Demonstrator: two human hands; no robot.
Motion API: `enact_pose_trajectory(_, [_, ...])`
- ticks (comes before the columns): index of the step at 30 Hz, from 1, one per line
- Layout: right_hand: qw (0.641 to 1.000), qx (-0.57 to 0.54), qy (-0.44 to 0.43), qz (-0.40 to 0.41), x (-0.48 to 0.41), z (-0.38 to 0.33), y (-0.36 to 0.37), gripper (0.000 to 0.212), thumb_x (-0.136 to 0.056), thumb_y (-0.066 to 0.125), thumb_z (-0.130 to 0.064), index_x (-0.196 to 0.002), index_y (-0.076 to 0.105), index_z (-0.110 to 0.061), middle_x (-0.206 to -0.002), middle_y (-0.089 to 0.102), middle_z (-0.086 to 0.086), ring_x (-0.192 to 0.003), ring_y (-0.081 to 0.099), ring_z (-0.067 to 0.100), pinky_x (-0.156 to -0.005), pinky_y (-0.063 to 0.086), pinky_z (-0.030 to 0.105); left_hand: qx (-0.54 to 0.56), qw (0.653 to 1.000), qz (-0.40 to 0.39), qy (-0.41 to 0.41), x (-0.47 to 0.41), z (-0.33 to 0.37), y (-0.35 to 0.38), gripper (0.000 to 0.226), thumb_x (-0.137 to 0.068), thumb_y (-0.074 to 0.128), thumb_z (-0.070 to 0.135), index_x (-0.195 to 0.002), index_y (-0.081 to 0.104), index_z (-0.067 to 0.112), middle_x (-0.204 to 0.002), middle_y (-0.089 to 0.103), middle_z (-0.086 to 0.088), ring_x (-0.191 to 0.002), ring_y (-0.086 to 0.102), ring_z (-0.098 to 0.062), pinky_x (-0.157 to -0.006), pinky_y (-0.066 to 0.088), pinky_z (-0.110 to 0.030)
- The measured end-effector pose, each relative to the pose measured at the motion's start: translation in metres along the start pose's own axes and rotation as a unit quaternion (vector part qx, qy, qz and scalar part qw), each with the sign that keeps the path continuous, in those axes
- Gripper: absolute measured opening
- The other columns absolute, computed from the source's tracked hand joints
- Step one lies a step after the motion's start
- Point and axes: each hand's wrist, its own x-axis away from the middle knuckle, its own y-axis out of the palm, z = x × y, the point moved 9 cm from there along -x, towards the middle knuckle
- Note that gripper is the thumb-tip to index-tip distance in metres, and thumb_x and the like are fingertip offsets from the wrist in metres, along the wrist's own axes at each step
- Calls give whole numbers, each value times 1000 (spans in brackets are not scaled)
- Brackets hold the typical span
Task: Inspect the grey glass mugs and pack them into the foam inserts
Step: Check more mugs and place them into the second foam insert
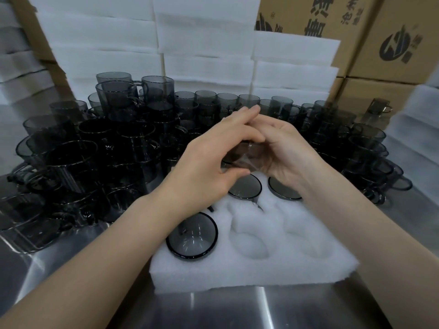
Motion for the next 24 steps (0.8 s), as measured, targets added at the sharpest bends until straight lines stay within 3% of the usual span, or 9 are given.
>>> enact_pose_trajectory(4, [999, -11, -13, -47, 3, -3, 10, 25, -101, 48, -24, -112, 68, -13, -94, 71, 5, -82, 69, 18, -62, 55, 29, -1, 999, 52, -11, 1, -4, -9, 50, -70, 78, -6, -115, 61, 9, -142, 49, -5, -138, 40, -15, -115, 32, -32])
enact_pose_trajectory(7, [998, 22, -8, -52, 5, -4, 14, 28, -100, 48, -19, -122, 62, -13, -103, 67, 11, -88, 66, 23, -66, 54, 31, 62, 995, 54, -56, 3, -13, -10, 59, -74, 77, 4, -124, 53, 21, -141, 48, 5, -136, 41, -7, -112, 37, -34])
enact_pose_trajectory(9, [997, 68, -17, 20, 7, -12, 5, 23, -97, 53, -16, -118, 62, -17, -91, 71, 5, -75, 68, 18, -58, 53, 28, 127, 985, 67, -100, 5, -21, -12, 60, -78, 74, 17, -130, 45, 26, -137, 48, 15, -131, 44, 0, -108, 37, -23])
enact_pose_trajectory(11, [985, 149, -16, 81, 15, -25, -2, 16, -92, 61, -19, -108, 61, -18, -72, 71, -4, -59, 67, 12, -50, 50, 25, 199, 958, 114, -175, 9, -39, -18, 47, -84, 67, 26, -126, 46, 28, -132, 53, 11, -122, 52, 0, -103, 42, -22])
enact_pose_trajectory(14, [943, 330, 34, 35, 31, -33, 14, 17, -85, 68, -31, -95, 64, -18, -75, 74, 0, -58, 67, 16, -53, 49, 30, 156, 941, 140, -265, 14, -61, -22, 10, -96, 58, 23, -104, 63, 21, -106, 69, 3, -101, 64, -9, -90, 49, -28])
enact_pose_trajectory(17, [874, 486, 10, 7, 54, -37, 39, 20, -74, 71, -41, -83, 65, -24, -76, 73, -5, -61, 63, 5, -53, 48, 28, 58, 952, 82, -290, 12, -69, -12, 10, -93, 59, 15, -93, 70, 15, -87, 72, 1, -87, 66, -13, -82, 51, -31])
enact_pose_trajectory(20, [797, 602, -41, 13, 80, -37, 59, 21, -73, 55, -50, -79, 59, -31, -68, 65, -13, -60, 56, 3, -56, 46, 28, 21, 957, 41, -287, 11, -67, -6, 14, -92, 57, 13, -92, 70, 18, -79, 72, 6, -75, 65, -2, -71, 48, -19])
enact_pose_trajectory(24, [771, 632, -68, 26, 98, -36, 65, 30, -78, 41, -55, -78, 57, -29, -62, 61, -8, -54, 52, 8, -52, 36, 24, 21, 957, 40, -288, 11, -65, -7, 16, -93, 55, 13, -89, 70, 20, -73, 72, 8, -72, 64, 2, -68, 47, -12])
